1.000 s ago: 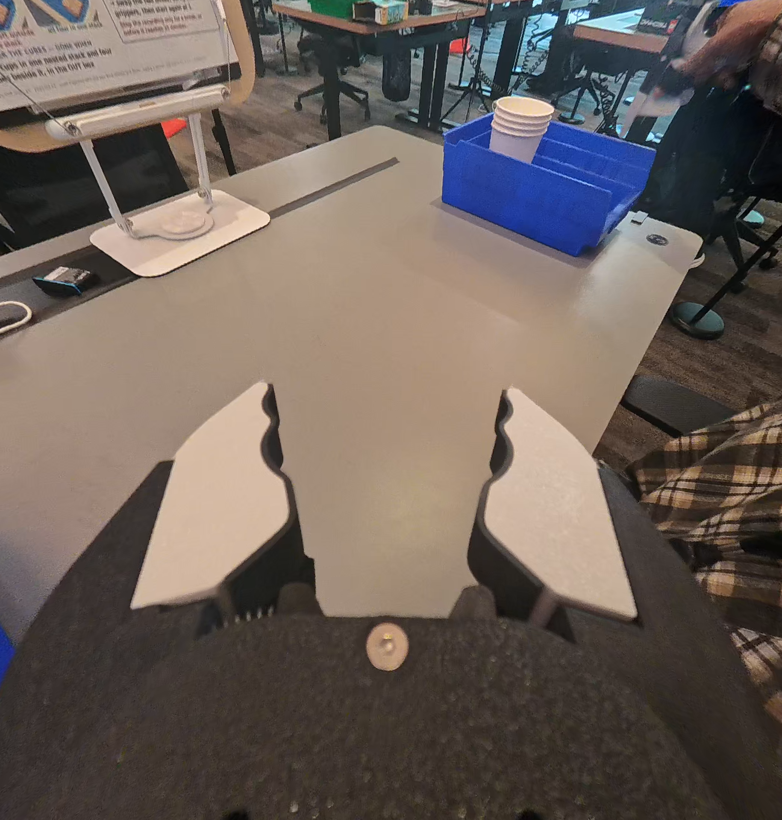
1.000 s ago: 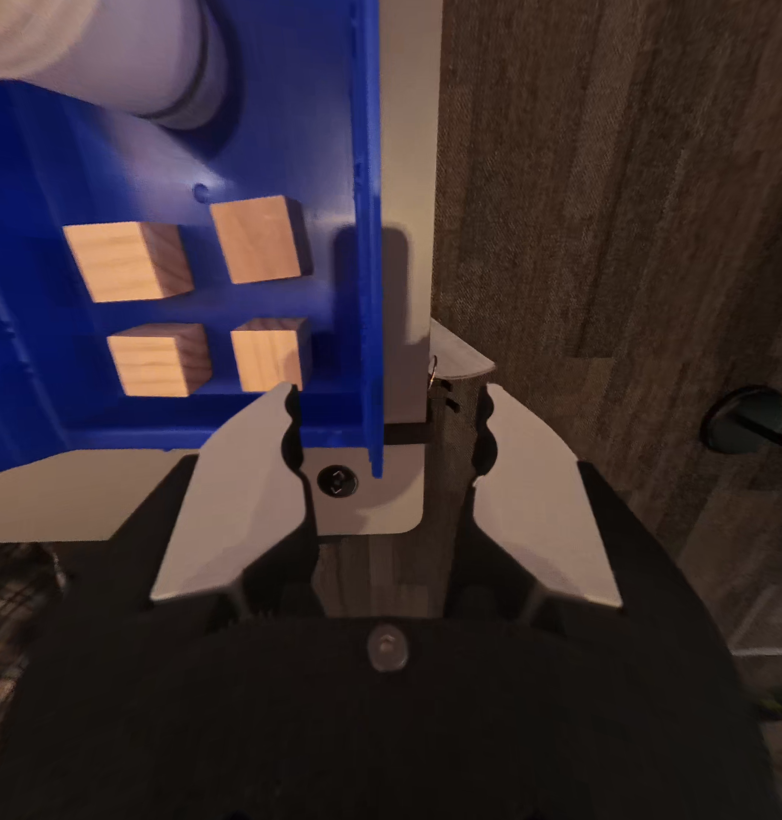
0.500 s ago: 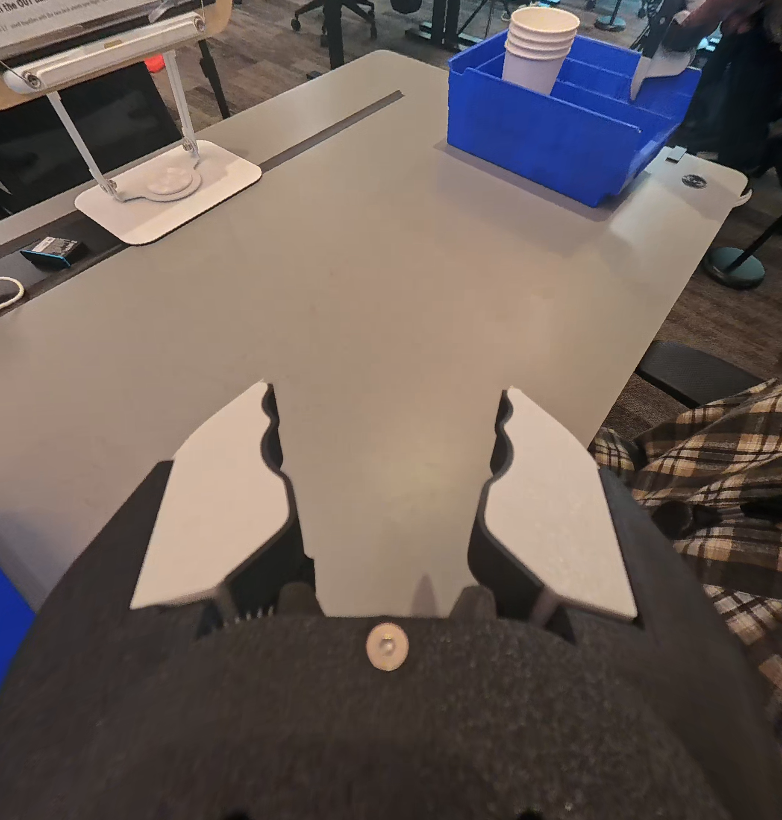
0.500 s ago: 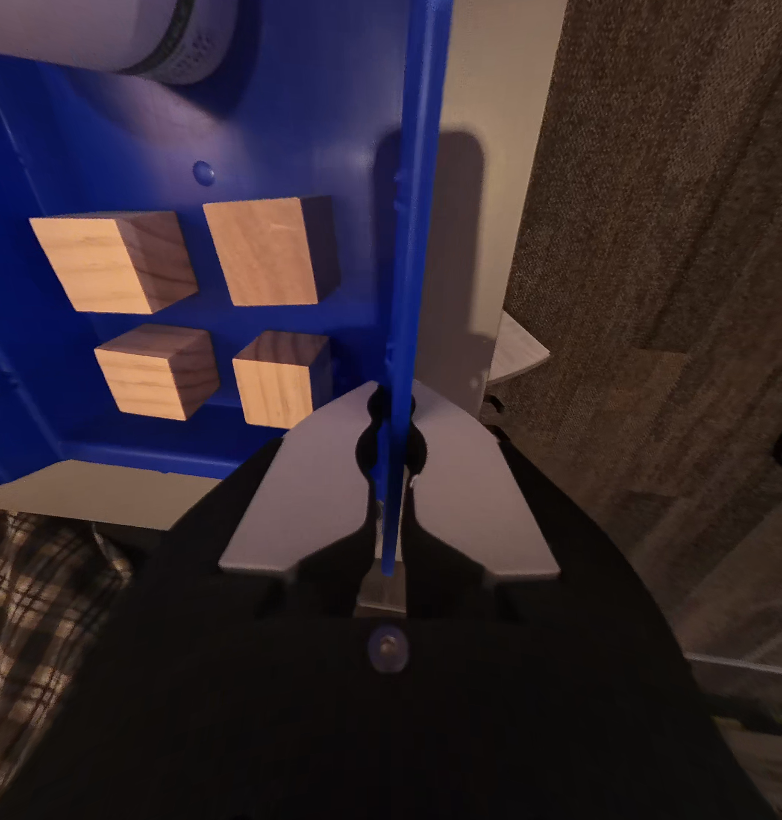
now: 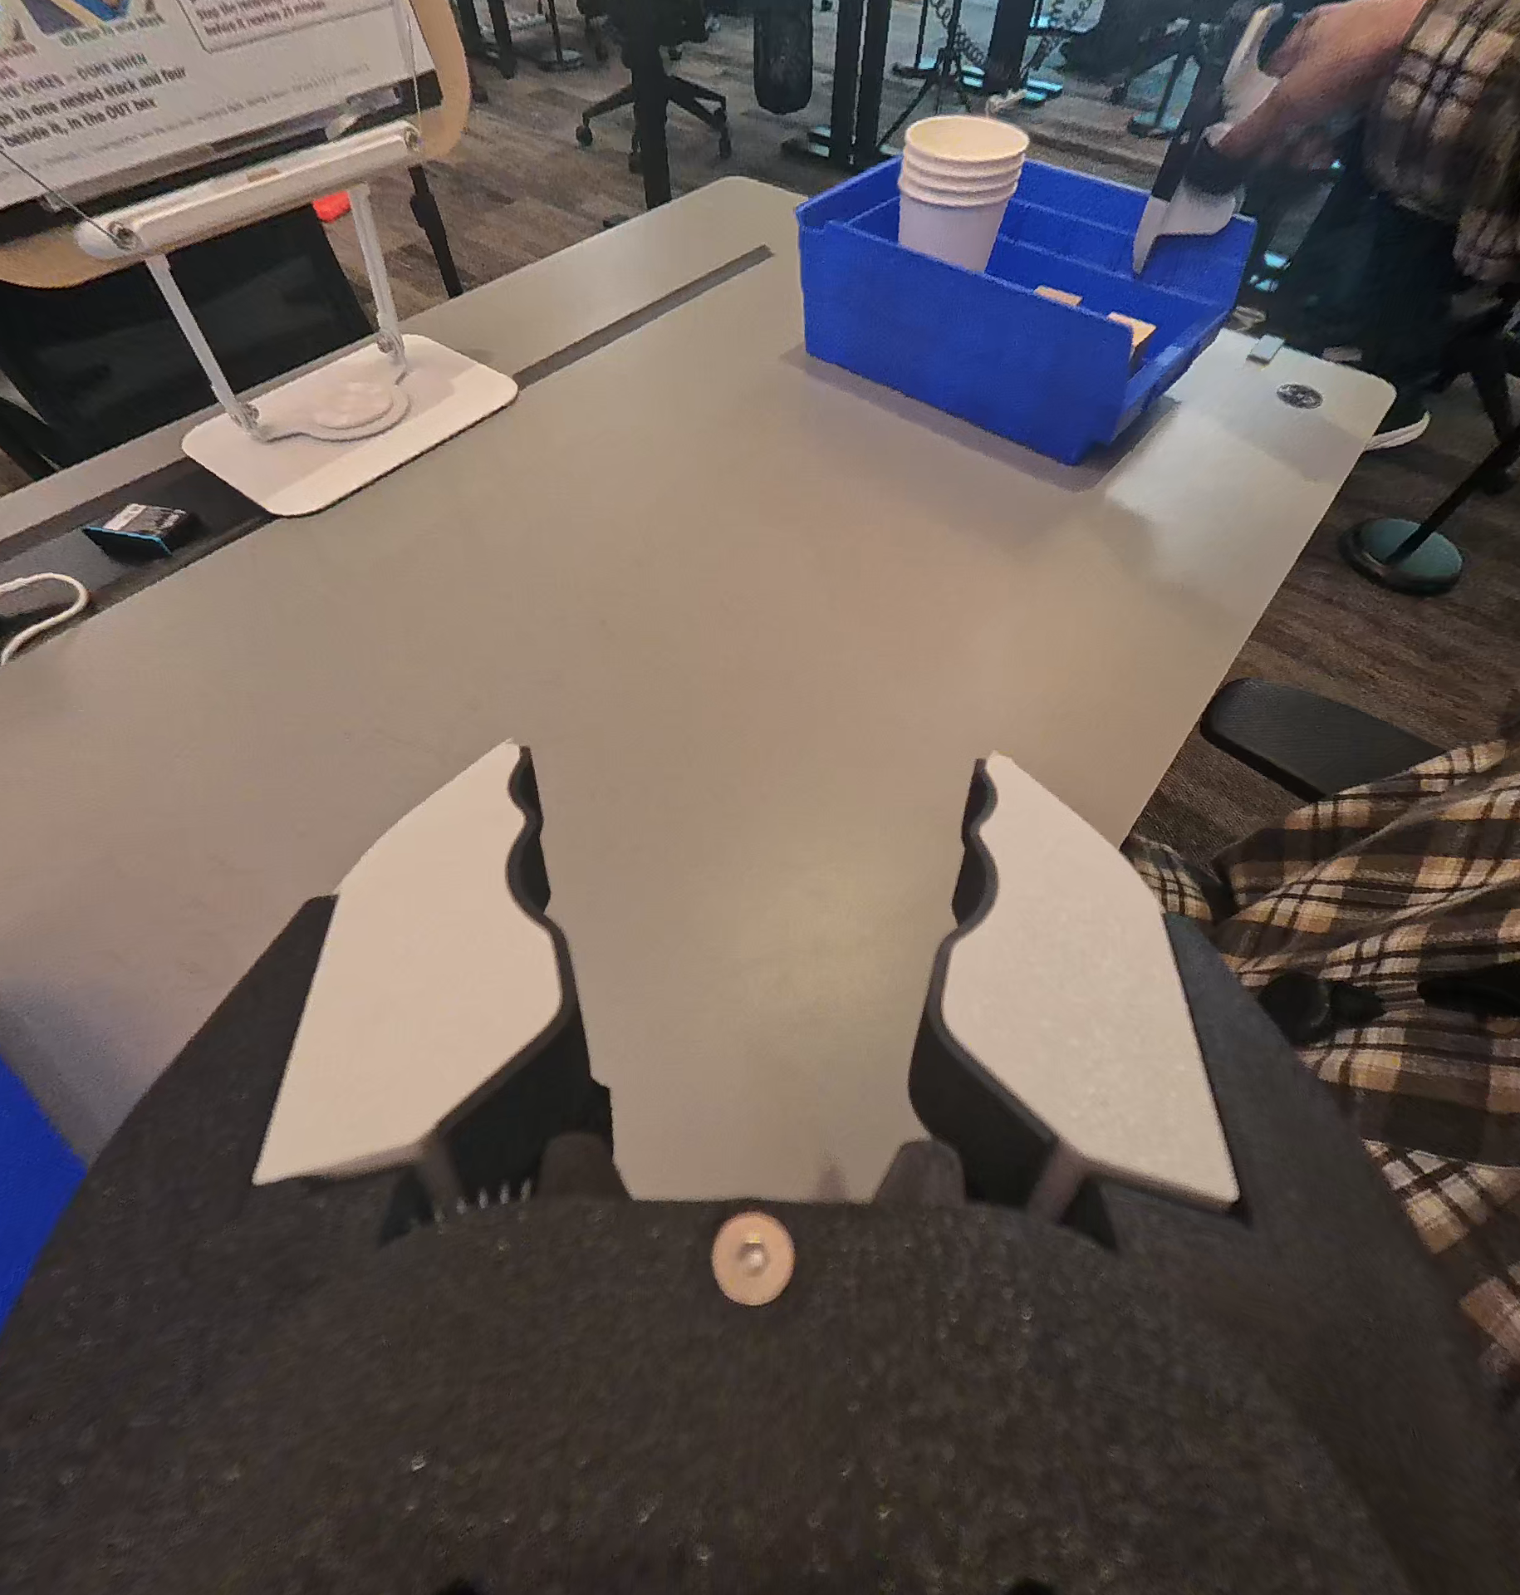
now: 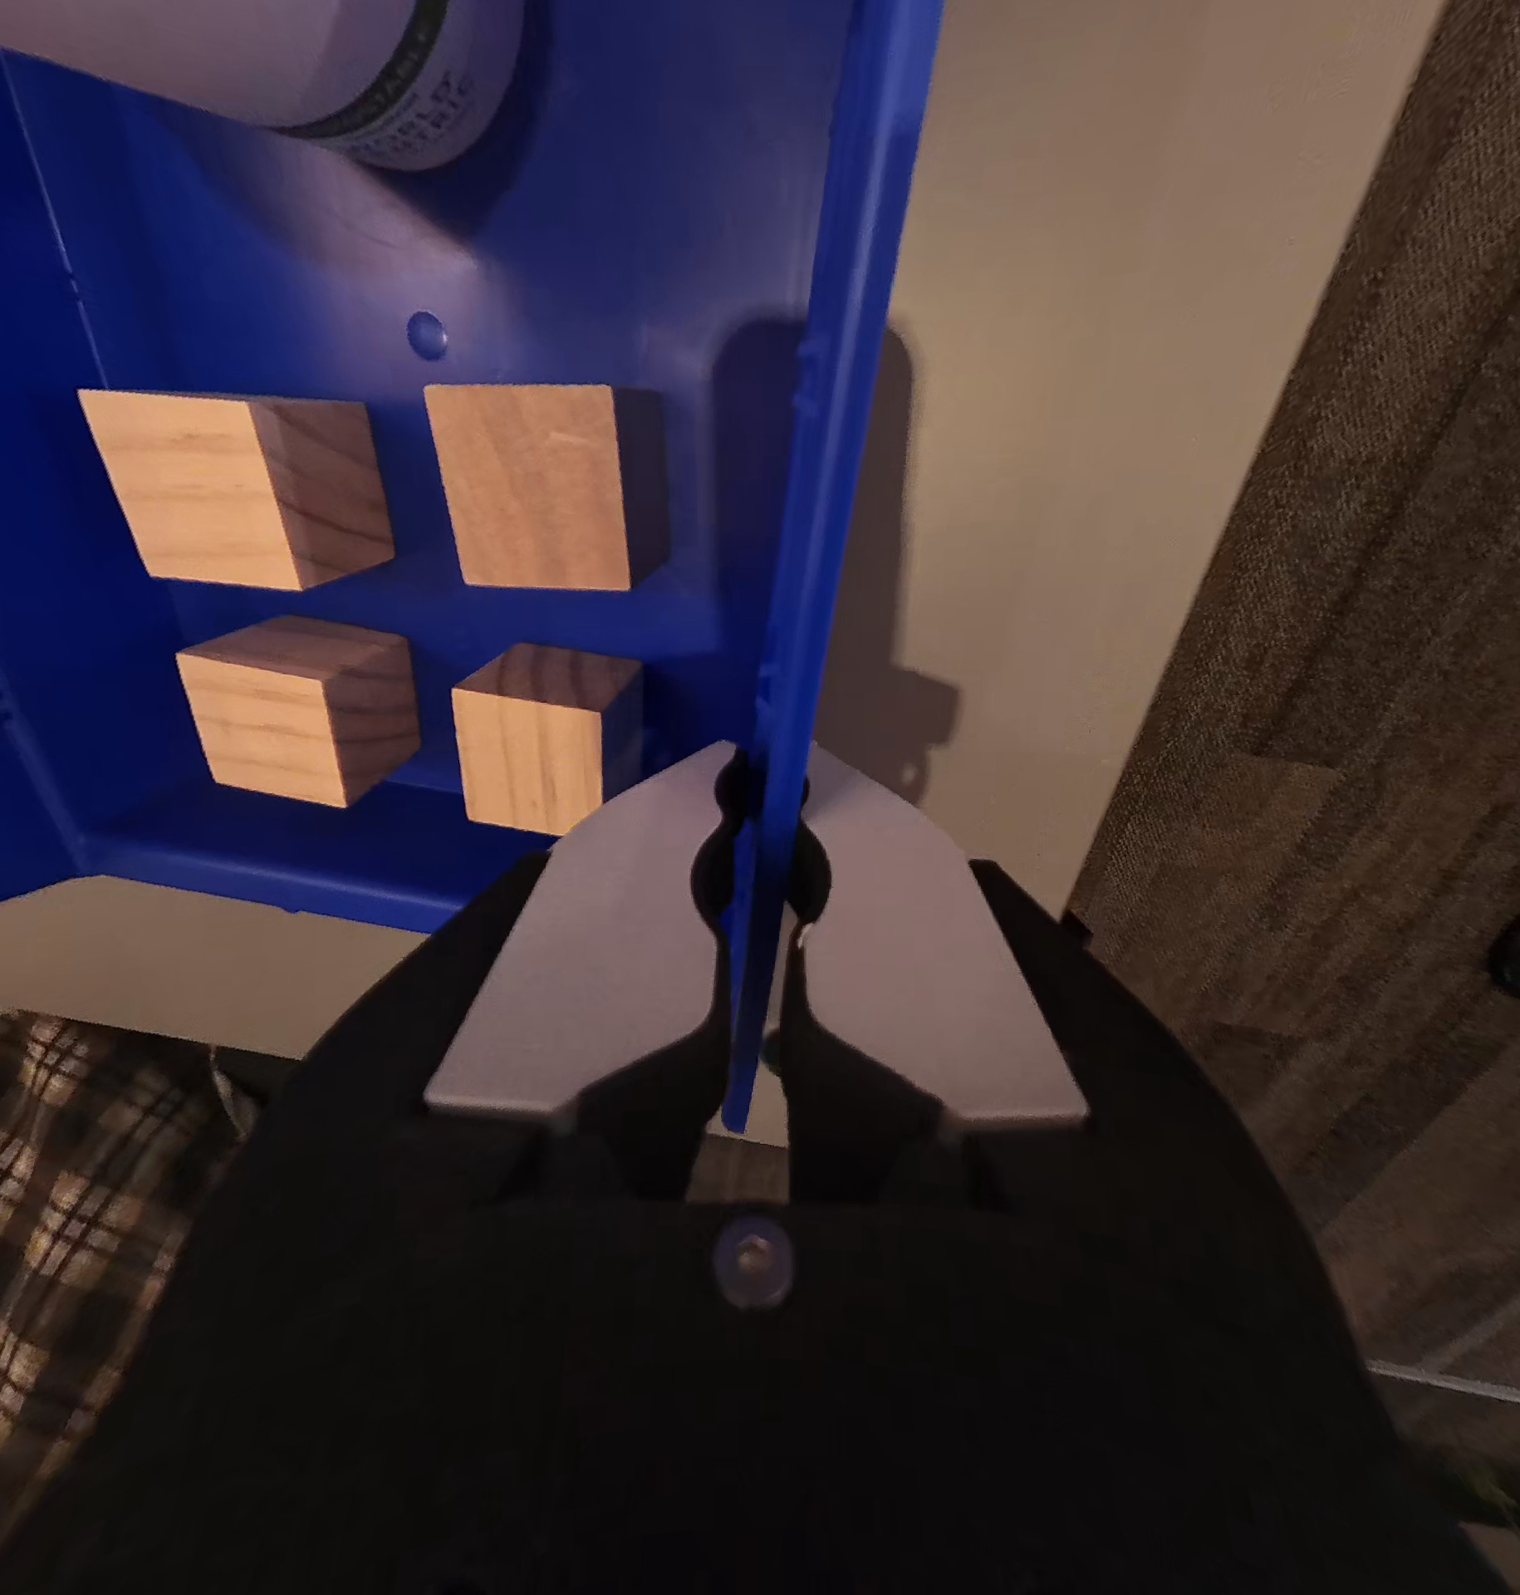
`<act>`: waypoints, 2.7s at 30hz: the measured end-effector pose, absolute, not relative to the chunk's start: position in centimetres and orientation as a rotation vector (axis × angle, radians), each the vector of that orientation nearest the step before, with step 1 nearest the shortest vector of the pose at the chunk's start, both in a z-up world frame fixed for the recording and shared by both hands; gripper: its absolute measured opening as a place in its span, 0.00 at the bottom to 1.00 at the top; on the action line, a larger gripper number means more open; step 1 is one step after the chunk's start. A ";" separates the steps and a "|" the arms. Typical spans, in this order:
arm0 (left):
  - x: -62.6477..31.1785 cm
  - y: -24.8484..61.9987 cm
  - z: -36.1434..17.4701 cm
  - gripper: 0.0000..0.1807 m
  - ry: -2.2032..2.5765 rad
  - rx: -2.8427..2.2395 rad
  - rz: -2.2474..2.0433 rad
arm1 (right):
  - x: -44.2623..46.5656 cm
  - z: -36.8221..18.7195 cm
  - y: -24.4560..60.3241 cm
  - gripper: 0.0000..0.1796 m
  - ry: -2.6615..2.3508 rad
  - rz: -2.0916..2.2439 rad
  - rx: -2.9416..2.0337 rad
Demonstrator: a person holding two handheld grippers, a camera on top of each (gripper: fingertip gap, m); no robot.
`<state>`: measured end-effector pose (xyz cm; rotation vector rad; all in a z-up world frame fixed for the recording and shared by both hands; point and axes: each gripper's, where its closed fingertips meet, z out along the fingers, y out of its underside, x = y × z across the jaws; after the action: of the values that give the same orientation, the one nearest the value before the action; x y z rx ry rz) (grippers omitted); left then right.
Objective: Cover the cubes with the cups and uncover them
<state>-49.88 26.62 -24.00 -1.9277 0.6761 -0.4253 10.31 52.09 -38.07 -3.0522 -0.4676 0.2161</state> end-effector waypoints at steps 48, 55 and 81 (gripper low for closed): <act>-62.8 22.9 -17.9 0.51 0.425 -1.726 -0.378 | -38.8 -37.8 42.7 0.05 -0.873 0.369 -2.917; -64.3 23.3 -18.5 0.52 0.374 -1.766 -0.331 | -44.4 -37.8 40.8 0.05 -0.890 0.437 -2.910; -67.7 23.6 -18.8 0.52 0.266 -1.766 -0.301 | -38.7 -32.5 37.2 0.39 -0.891 1.070 -2.136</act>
<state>-67.75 23.61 -18.85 -1.7662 0.2660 -0.3015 -38.69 37.22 -32.50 -2.1355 -0.8913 1.0702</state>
